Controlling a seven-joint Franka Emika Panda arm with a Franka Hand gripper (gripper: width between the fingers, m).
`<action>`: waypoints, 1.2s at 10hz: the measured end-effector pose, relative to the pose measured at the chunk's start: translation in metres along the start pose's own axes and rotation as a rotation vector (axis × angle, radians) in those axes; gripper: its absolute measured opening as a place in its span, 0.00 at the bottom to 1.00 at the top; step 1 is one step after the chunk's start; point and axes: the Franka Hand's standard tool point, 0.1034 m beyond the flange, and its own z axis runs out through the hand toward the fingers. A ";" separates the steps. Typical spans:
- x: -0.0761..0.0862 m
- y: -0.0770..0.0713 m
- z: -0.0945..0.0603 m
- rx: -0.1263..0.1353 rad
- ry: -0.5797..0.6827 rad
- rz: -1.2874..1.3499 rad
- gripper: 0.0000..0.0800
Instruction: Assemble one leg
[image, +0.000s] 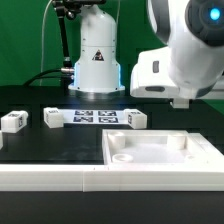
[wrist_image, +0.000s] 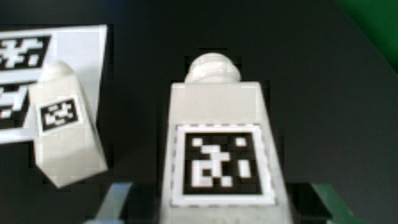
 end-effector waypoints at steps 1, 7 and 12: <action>0.013 0.003 0.001 0.012 0.068 -0.042 0.36; -0.002 0.022 -0.059 0.045 0.411 -0.093 0.36; 0.017 0.032 -0.069 -0.002 0.777 -0.162 0.36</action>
Offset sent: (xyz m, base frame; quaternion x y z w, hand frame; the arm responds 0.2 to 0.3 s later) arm 0.0096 -0.0321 0.0326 -0.0276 0.1596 -0.0521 0.9854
